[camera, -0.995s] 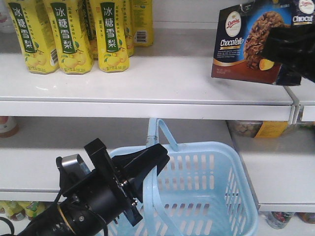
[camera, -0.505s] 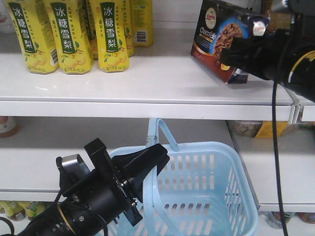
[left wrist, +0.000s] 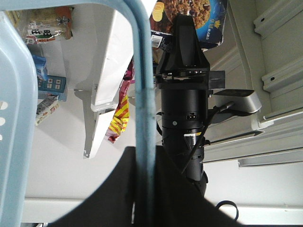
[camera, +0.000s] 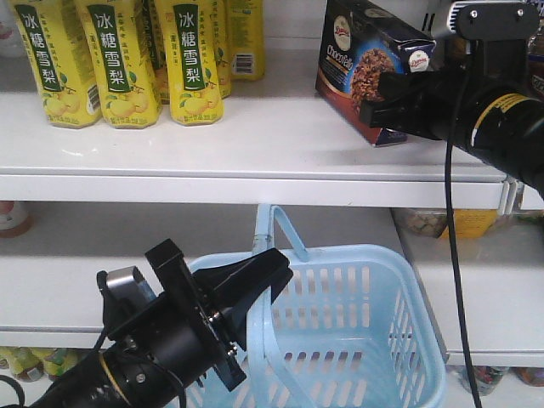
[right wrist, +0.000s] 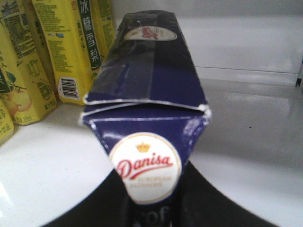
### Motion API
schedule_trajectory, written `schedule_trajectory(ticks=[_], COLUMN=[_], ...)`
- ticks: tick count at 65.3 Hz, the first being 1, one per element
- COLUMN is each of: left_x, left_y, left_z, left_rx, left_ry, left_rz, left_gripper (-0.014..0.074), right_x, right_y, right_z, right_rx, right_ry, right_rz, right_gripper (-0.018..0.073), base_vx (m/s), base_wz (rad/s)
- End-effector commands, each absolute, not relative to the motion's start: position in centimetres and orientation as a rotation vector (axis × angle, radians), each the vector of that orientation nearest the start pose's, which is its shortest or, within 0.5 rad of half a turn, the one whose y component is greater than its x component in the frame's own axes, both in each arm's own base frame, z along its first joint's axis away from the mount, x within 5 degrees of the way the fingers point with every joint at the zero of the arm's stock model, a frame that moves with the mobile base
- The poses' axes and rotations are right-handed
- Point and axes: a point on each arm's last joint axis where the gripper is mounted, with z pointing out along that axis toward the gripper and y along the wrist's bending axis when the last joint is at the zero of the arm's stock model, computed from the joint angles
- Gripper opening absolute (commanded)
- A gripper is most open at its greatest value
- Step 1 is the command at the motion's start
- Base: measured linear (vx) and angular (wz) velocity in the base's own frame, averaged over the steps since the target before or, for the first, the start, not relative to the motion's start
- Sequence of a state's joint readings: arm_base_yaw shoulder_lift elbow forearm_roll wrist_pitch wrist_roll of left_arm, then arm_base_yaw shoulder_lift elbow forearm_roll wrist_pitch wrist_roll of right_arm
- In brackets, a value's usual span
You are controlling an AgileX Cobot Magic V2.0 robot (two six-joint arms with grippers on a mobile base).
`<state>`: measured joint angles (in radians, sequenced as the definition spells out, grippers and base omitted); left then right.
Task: Left arm holds basket, right arm returns cookies
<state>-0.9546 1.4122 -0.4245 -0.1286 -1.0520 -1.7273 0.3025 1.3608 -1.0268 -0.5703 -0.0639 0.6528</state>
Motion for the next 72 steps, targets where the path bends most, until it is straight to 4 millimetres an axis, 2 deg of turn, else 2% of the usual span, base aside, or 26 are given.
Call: schedule_trajectory(ticks=[1,15,21,26,47,62,72], left_x=[15.5,15.5,15.5,15.5,15.5,15.5,15.5], left_y=[-19.3,-19.3,-19.3,-19.3,-19.3,-19.3,-19.3], left_z=[28.1,28.1,28.1,28.1,28.1,28.1,28.1], left_rx=[-0.712,-0.712,-0.712,-0.712,-0.712,-0.712,-0.712], left_ry=[1.224,1.224,1.224,1.224,1.224,1.224,1.224], left_rz=[-2.284,-2.284,-2.284,-2.284,-2.284,-2.284,-2.284], left_gripper=[-0.0003,-0.0003,-0.0003,-0.0003,-0.0003,-0.0003,-0.0003], right_x=[29.5,28.9,28.7,28.5,26.1,23.1,20.5], right_y=[9.7,9.5,9.5,9.4,8.4,7.2,6.1], right_z=[37.2,38.0,38.1,38.4,40.6,43.1,44.7], right_rx=[-0.243,-0.241,-0.240,-0.239,-0.203,-0.147,-0.110], right_ry=[1.653,1.628,1.626,1.620,1.580,1.514,1.476], right_rz=[0.330,0.332,0.331,0.331,0.313,0.335,0.322], right_gripper=[0.0106,0.0363,0.0444,0.0477,0.0483,0.0475,0.0438], base_vx=[0.00,0.00,0.00,0.00,0.00,0.00,0.00], base_wz=[0.00,0.00,0.00,0.00,0.00,0.00,0.00])
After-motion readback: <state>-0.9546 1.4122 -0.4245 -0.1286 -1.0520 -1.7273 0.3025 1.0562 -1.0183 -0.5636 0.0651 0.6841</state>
